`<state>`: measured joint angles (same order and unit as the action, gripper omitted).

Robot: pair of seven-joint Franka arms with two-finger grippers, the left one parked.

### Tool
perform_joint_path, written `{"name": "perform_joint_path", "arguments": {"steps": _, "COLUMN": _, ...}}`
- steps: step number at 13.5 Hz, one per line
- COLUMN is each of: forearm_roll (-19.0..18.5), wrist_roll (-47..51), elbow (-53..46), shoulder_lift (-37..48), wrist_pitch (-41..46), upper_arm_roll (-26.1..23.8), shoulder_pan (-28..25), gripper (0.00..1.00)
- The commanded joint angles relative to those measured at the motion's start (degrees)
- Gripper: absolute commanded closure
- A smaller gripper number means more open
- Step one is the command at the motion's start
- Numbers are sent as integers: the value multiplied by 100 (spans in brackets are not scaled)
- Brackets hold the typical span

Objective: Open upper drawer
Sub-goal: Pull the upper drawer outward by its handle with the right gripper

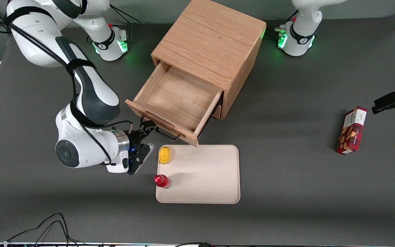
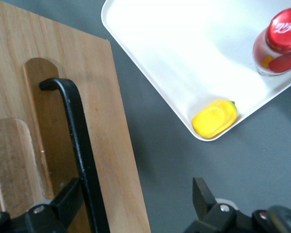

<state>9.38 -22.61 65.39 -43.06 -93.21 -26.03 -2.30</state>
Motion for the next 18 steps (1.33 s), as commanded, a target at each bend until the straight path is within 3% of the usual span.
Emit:
{"name": "perform_joint_path", "arguments": {"steps": 1, "forearm_roll": -121, "wrist_roll": -120, "elbow": -579, "shoulder_lift": -317, "wrist_pitch": 154, "upper_arm_roll": 28, "shoulder_pan": -78, "gripper": 0}}
{"name": "perform_joint_path", "arguments": {"steps": 13, "forearm_roll": -156, "wrist_roll": -428, "elbow": -984, "shoulder_lift": -344, "wrist_pitch": 425, "upper_arm_roll": 177, "shoulder_pan": -122, "gripper": 0}}
{"name": "perform_joint_path", "arguments": {"steps": 18, "forearm_roll": -445, "wrist_roll": -367, "elbow": -1019, "shoulder_lift": 1016, "wrist_pitch": 916, "upper_arm_roll": 335, "shoulder_pan": -61, "gripper": 0}}
